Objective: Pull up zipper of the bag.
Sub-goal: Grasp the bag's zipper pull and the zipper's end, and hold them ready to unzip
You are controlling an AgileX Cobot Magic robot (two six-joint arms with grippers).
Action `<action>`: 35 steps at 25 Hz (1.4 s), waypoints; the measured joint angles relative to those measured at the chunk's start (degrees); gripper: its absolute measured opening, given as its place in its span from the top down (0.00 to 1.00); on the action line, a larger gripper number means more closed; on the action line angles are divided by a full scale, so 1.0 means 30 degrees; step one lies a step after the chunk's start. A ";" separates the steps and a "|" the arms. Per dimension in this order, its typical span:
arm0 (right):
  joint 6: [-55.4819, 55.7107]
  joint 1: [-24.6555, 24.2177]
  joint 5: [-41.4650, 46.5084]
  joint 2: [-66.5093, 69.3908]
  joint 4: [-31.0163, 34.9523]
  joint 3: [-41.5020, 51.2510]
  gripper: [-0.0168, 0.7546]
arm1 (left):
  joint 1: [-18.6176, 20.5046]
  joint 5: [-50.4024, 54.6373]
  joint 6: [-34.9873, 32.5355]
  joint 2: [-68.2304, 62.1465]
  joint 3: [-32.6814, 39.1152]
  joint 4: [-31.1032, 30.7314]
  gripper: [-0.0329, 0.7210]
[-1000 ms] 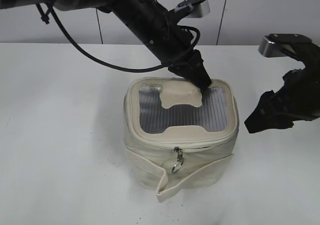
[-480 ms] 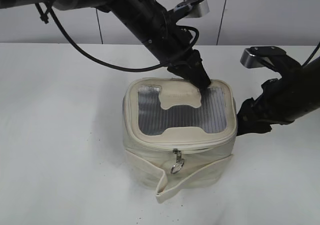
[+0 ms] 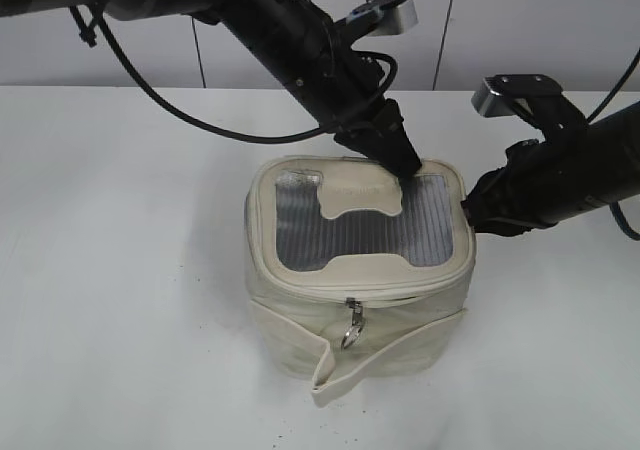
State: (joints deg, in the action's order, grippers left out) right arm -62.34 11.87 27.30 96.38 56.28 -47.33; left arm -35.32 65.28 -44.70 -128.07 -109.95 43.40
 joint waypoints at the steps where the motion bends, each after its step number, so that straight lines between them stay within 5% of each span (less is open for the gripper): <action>1: 0.0238 0.0000 0.0044 -0.0012 -0.0018 0.0000 0.97 | 0.0000 0.0000 0.0000 0.0000 0.0000 0.0000 0.90; 12: 0.8203 0.0000 0.2956 -0.2234 -0.6183 0.0000 0.97 | 0.0000 -0.0022 -0.0015 0.0000 0.0000 0.0038 0.90; 35: 1.0428 0.0310 0.9997 -0.7560 -0.7417 0.1048 0.97 | -0.0017 -0.0308 0.0065 0.0000 0.0000 0.0001 0.90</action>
State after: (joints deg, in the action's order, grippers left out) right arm -31.05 12.80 57.29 73.70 34.03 -44.19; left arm -35.37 64.36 -44.50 -128.07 -109.95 43.40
